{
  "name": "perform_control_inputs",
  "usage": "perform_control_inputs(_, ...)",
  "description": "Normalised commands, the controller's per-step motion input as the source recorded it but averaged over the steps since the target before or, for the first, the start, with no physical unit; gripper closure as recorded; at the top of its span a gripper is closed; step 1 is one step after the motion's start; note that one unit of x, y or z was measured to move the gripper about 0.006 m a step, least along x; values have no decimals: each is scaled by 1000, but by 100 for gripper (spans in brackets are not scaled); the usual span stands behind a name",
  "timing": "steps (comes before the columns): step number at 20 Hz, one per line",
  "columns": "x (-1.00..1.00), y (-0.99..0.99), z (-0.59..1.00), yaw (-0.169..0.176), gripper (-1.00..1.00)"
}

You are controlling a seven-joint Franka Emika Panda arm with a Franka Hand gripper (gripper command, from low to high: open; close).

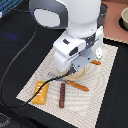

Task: Interact with the objects in diverse but meaningful ways.

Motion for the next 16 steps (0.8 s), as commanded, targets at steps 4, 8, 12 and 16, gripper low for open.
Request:
perform_control_inputs(4, 20, -58, -241, 0, 100)
perform_control_inputs(8, 1, -9, -89, 0, 100)
perform_control_inputs(12, 26, 0, 0, 0, 100)
perform_control_inputs(16, 93, 4, 281, 0, -100)
